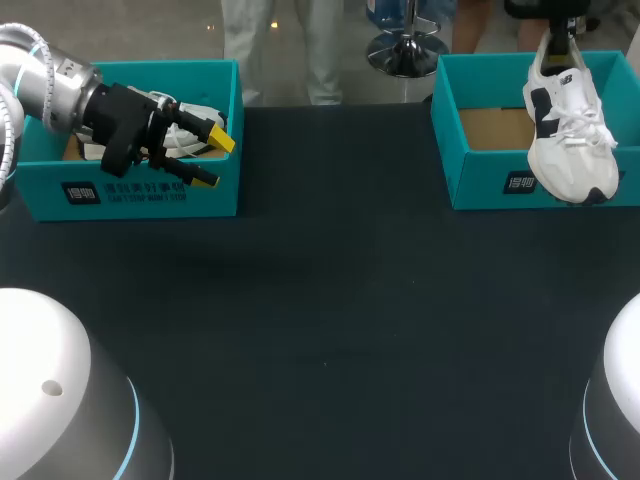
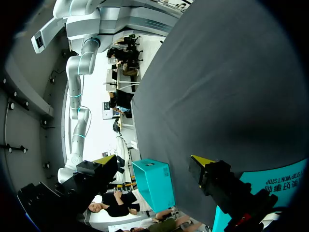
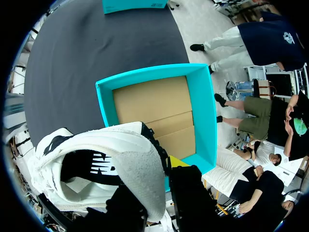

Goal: Take the shoe out of the shoebox, open the shoe tongue, remove and reinsert the insole, then place the shoe into the shoebox

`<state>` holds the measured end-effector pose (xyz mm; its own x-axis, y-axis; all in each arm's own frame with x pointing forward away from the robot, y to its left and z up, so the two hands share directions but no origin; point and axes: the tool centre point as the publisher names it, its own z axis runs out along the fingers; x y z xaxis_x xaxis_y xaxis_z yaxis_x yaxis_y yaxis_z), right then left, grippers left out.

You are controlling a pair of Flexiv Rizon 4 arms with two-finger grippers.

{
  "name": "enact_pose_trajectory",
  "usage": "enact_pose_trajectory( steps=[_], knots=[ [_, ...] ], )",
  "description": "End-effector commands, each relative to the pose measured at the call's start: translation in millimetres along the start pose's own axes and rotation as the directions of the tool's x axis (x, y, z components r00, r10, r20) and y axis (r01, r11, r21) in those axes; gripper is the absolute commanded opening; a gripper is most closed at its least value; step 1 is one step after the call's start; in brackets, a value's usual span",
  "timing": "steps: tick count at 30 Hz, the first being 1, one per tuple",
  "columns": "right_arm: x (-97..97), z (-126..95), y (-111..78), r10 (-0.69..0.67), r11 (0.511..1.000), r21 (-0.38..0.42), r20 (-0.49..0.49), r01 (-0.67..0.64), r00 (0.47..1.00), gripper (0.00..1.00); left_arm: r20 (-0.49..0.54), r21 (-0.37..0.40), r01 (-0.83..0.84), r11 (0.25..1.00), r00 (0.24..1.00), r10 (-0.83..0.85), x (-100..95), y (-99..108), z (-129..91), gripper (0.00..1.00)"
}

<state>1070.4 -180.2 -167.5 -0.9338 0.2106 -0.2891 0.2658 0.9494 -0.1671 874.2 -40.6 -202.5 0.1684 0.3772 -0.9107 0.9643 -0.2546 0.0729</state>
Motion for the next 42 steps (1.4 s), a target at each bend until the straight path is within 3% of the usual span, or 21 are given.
enact_pose_trajectory(
  steps=[1,6,10,18,22,26,29,33,42],
  knots=[
    [-6.1,6,-12.2,-0.005,1.000,-0.025,-0.036,0.004,0.999,0.00,-0.002,0.001,-0.001,1.000,1.000,0.001,-0.1,0,0,1.00],
    [-20.3,20,-49.5,-0.026,1.000,-0.014,-0.051,0.025,0.998,0.00,-0.002,0.001,-0.001,1.000,1.000,0.001,-0.1,0,0,1.00],
    [-32.8,32,-75.3,0.016,0.999,0.048,-0.053,-0.014,0.998,0.00,-0.002,0.001,-0.001,1.000,1.000,0.001,-0.1,0,0,1.00],
    [-45.0,53,-114.3,0.115,0.988,0.111,-0.068,-0.107,0.991,0.00,-0.002,0.001,-0.001,1.000,1.000,0.001,-0.1,0,0,1.00],
    [-48.2,59,-128.2,0.184,0.978,0.120,-0.085,-0.173,0.979,0.00,-0.002,0.001,-0.001,1.000,1.000,0.001,-0.1,0,0,1.00],
    [-51.3,57,-128.6,0.290,0.952,0.129,-0.103,-0.276,0.951,0.00,-0.002,0.001,-0.001,1.000,1.000,0.001,-0.1,0,0,1.00],
    [-52.9,61,-129.5,0.434,0.896,0.165,-0.117,-0.413,0.893,0.00,-0.002,0.001,-0.001,1.000,1.000,0.001,-0.1,0,0,1.00],
    [-51.2,61,-129.2,0.645,0.761,0.186,-0.109,-0.621,0.757,0.00,-0.002,0.001,-0.001,1.000,1.000,0.001,-0.1,0,0,1.00],
    [-48.4,53,-138.1,0.867,0.498,0.124,-0.079,-0.858,0.492,0.00,-0.002,0.001,-0.001,1.000,1.000,0.001,-0.1,0,0,1.00]
  ],
)
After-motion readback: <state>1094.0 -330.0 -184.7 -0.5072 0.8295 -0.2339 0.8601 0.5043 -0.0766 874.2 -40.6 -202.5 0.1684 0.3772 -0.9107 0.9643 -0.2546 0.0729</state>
